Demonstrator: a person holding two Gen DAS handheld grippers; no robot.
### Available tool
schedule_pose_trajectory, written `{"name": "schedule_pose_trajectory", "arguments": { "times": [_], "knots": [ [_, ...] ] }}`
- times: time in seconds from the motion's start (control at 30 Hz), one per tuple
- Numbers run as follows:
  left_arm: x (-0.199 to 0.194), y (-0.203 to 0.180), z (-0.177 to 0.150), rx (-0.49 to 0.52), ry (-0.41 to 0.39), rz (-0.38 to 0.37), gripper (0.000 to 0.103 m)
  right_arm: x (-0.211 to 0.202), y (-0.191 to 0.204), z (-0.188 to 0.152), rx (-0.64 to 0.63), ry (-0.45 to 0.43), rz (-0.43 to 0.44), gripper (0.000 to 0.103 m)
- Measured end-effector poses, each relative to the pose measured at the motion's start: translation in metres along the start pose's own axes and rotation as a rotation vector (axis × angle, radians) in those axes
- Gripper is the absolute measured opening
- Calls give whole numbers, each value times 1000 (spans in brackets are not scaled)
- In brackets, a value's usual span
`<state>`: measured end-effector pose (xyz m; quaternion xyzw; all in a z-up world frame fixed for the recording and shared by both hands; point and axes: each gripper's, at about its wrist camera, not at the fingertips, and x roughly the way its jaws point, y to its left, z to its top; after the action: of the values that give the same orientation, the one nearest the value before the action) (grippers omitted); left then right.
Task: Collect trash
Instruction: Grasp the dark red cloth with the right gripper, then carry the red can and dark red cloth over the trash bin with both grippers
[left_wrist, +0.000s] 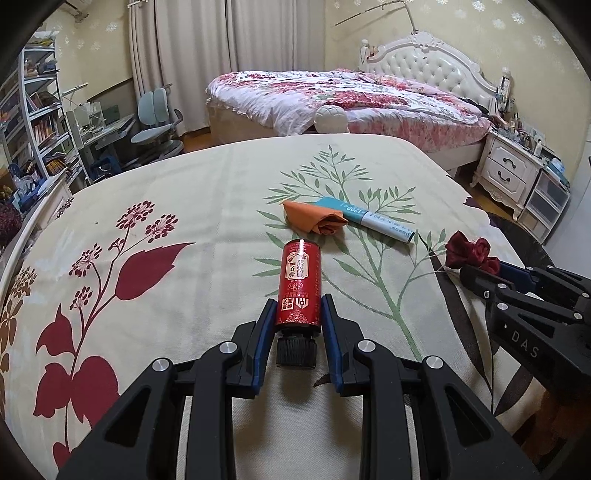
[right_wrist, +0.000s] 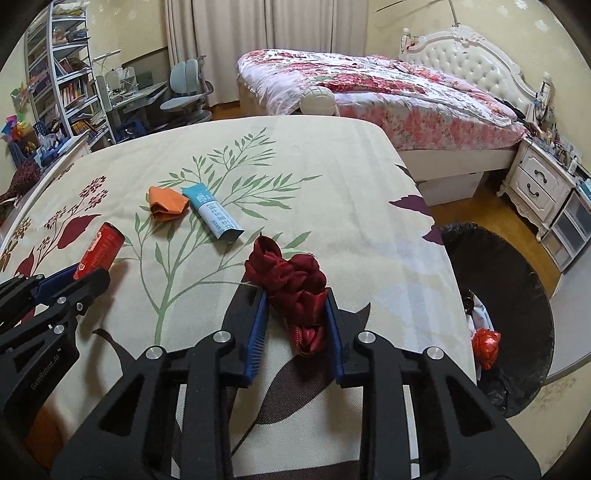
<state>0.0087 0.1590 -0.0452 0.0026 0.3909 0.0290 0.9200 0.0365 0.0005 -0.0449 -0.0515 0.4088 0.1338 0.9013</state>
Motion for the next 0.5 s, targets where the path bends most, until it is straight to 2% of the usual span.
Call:
{"name": "schedule_pose_trajectory", "arguments": {
  "times": [0.5],
  "knots": [
    [-14, -25, 0, 24, -44, -36, 27, -33, -37, -18, 95, -54, -53, 28]
  ]
}}
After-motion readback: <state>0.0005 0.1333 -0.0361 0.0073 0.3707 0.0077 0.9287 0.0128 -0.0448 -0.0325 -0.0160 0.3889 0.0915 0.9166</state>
